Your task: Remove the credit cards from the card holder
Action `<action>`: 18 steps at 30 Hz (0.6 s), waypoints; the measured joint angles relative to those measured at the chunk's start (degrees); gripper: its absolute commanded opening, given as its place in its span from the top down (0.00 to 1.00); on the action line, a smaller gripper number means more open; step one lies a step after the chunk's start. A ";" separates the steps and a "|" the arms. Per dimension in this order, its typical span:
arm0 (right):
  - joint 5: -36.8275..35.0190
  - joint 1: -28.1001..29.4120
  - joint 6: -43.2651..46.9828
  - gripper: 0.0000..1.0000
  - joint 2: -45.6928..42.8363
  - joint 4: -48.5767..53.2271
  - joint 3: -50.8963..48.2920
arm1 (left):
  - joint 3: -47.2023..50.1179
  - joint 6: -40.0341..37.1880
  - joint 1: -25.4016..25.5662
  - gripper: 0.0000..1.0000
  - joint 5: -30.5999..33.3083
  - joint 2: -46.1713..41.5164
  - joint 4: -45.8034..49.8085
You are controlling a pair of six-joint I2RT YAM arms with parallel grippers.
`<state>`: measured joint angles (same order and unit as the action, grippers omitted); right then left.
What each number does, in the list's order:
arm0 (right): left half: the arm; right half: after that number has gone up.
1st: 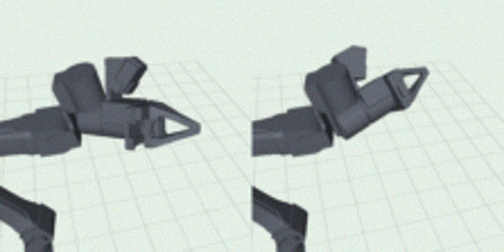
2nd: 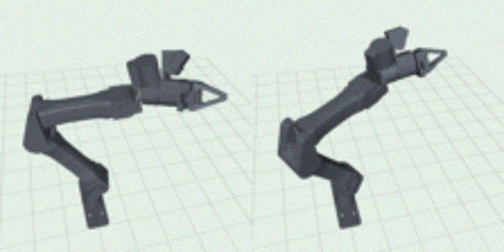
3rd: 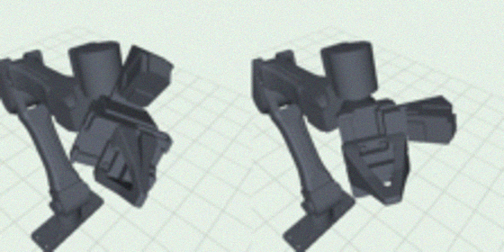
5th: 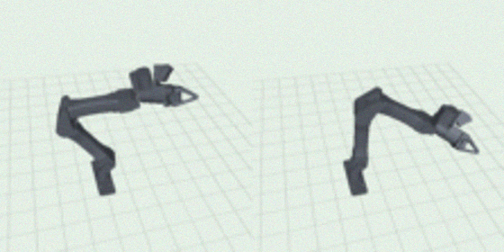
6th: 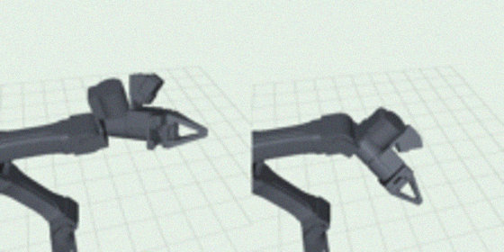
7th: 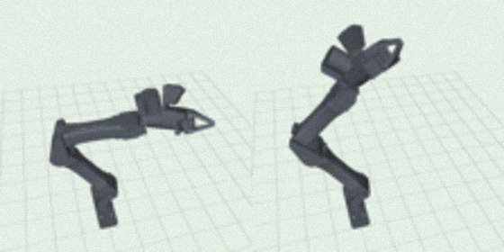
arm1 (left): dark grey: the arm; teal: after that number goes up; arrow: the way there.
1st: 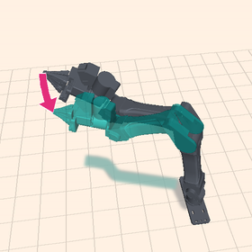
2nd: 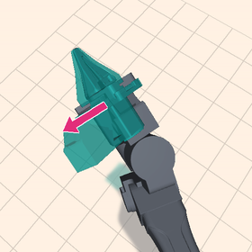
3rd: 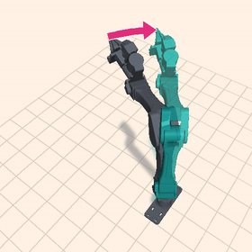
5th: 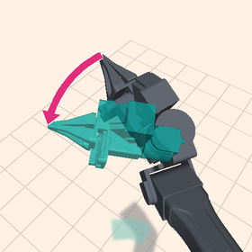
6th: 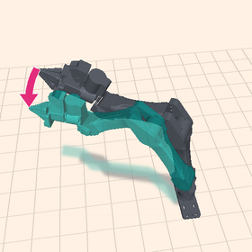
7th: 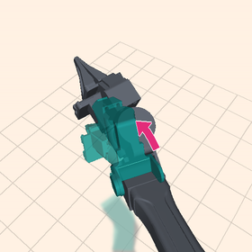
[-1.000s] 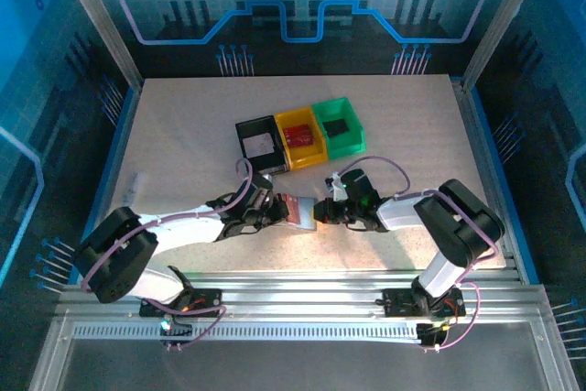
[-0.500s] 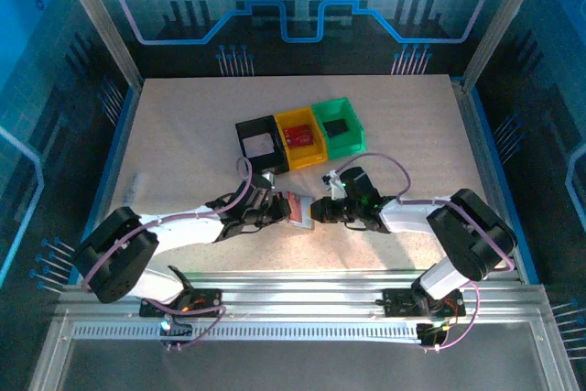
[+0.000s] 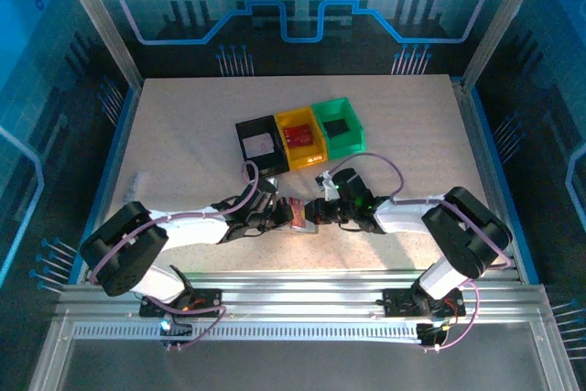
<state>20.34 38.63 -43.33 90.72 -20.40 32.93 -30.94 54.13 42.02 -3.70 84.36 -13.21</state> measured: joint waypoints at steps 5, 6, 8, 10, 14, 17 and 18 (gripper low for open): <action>-3.41 -0.02 -0.63 1.00 0.66 -0.26 -0.24 | 0.35 0.02 0.09 1.00 0.02 0.46 -1.25; -3.85 -0.02 -0.74 1.00 0.70 -0.28 -0.33 | 0.35 0.00 0.15 1.00 0.02 0.46 -1.36; -4.42 -0.02 -0.90 1.00 1.20 -0.63 -0.46 | 0.37 0.00 0.15 1.00 0.02 0.48 -1.55; -4.79 -0.02 -1.29 1.00 2.03 -1.11 -0.52 | 0.37 0.00 0.15 1.00 0.02 0.85 -2.12; -5.16 -0.02 -1.70 1.00 2.69 -1.75 -1.31 | 0.37 0.04 0.15 1.00 0.00 2.14 -3.21; -5.42 -0.02 -1.70 1.00 2.99 -1.81 -1.36 | 0.37 0.44 0.15 1.00 -0.02 2.93 -4.11; -5.60 0.00 -1.70 1.00 3.06 -1.79 -1.36 | 0.37 0.46 0.15 1.00 -0.02 3.04 -4.26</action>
<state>14.74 38.63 -45.04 93.78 -22.20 31.57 -30.57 54.59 42.17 -3.73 87.39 -17.47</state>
